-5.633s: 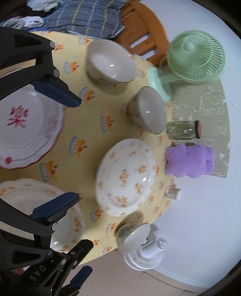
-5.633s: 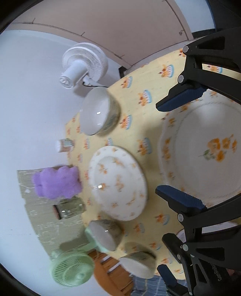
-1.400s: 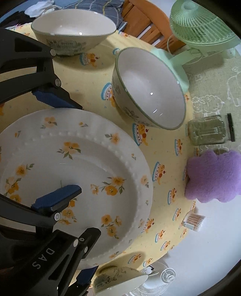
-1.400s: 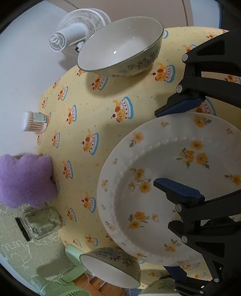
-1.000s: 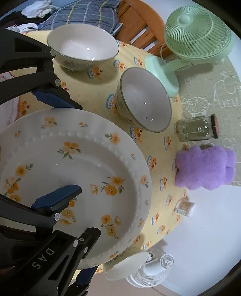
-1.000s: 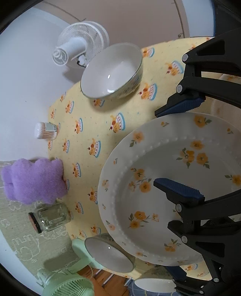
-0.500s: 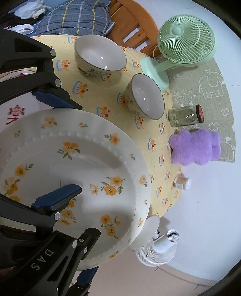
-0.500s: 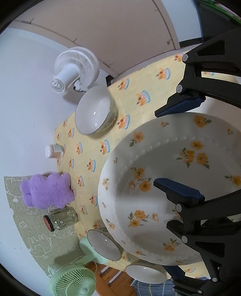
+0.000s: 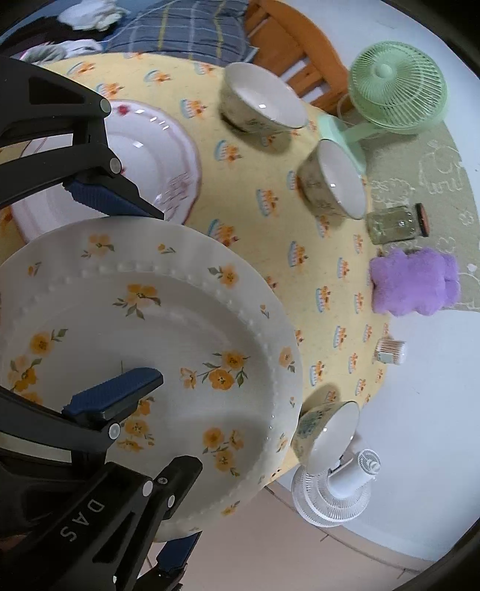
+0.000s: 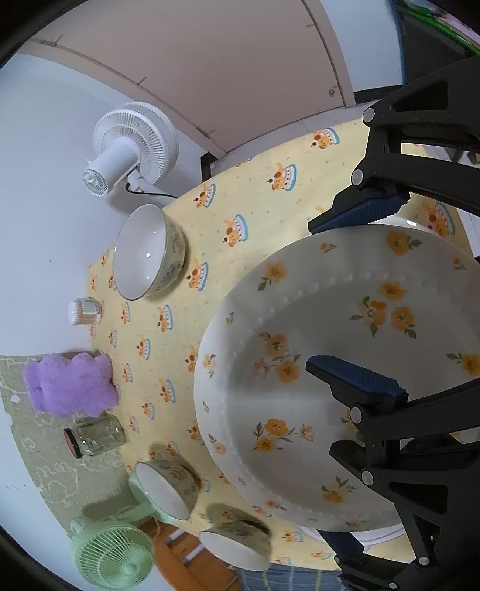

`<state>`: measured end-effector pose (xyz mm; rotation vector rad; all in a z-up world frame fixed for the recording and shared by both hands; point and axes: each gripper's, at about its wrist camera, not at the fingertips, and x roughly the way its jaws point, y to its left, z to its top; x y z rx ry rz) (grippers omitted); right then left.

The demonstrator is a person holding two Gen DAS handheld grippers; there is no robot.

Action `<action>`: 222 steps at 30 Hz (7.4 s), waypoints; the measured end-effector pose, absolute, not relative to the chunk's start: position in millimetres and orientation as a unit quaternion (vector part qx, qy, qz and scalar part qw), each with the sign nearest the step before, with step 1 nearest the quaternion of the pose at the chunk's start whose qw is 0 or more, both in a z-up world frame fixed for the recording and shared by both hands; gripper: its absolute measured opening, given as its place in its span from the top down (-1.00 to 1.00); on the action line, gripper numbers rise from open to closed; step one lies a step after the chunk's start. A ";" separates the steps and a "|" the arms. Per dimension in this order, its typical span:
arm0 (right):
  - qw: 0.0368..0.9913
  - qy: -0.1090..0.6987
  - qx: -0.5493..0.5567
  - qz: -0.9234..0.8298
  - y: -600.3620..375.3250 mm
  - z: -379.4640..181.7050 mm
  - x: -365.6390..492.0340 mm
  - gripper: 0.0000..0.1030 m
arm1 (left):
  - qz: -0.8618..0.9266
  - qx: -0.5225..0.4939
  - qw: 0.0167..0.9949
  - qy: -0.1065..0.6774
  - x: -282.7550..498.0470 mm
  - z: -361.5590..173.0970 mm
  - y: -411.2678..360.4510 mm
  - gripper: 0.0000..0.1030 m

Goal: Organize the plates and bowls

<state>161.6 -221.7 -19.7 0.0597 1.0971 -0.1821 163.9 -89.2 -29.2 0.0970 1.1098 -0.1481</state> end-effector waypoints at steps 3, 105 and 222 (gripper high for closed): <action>0.845 0.529 0.020 -0.075 -230.9 -26.3 159.0 -0.35 | -0.060 0.035 0.841 0.537 157.8 -36.1 -97.3 -0.52; 0.855 0.515 -0.003 0.054 -229.7 -32.1 141.8 -0.53 | 0.014 -0.020 0.843 0.537 117.1 -32.4 -68.5 -0.90; 0.841 0.537 0.062 -0.042 -48.6 -30.3 138.0 -0.12 | -0.087 0.037 0.848 0.522 137.7 -25.8 76.7 -0.39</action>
